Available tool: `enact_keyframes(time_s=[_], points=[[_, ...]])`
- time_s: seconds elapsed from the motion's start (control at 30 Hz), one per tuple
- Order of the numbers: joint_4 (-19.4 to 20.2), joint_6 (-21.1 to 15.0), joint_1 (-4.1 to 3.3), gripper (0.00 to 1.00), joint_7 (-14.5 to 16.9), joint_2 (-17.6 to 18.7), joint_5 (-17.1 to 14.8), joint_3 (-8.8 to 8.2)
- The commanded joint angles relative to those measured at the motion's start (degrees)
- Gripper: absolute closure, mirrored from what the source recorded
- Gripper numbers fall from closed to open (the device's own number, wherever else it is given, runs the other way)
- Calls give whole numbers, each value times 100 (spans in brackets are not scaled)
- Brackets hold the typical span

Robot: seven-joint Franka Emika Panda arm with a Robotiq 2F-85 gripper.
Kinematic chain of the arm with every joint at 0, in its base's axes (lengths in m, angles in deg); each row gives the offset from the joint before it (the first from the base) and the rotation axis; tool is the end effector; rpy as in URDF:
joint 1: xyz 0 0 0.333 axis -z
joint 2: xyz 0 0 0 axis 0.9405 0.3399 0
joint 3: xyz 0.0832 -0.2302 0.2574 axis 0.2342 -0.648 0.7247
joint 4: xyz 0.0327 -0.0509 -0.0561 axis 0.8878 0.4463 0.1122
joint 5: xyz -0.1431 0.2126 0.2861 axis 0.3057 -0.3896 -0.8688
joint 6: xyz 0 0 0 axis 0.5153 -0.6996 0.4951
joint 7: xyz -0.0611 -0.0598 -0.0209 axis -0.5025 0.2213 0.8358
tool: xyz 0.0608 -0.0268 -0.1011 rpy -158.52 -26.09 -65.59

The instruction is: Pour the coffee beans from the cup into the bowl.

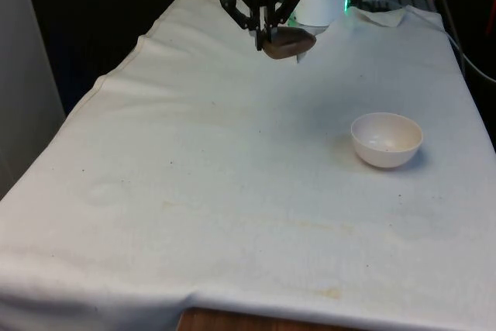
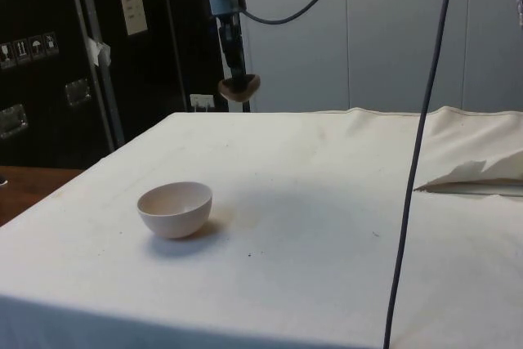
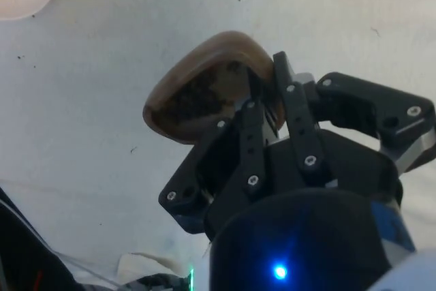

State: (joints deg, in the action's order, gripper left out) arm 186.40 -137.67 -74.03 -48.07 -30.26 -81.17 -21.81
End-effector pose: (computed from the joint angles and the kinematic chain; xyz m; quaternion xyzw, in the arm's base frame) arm 0.5819 -0.0795 0.3719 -0.9827 -0.1809 0.0384 0.0083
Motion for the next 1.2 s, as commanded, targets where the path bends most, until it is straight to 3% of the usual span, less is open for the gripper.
enact_keyframes(time_s=[0.0,0.03,0.07,0.3,0.67,0.9,0.93,1.17], points=[[17,-34,-23,100,-115,-6,74,-17],[0,0,0,100,-29,0,6,6],[11,-29,-23,100,-178,-6,86,-11],[-23,-11,-17,100,-435,23,138,6],[-69,0,0,100,-728,52,126,40],[-172,6,-17,100,-1152,138,258,40],[-149,0,0,100,-1066,115,201,57],[-195,0,-23,100,-1415,155,321,63]])
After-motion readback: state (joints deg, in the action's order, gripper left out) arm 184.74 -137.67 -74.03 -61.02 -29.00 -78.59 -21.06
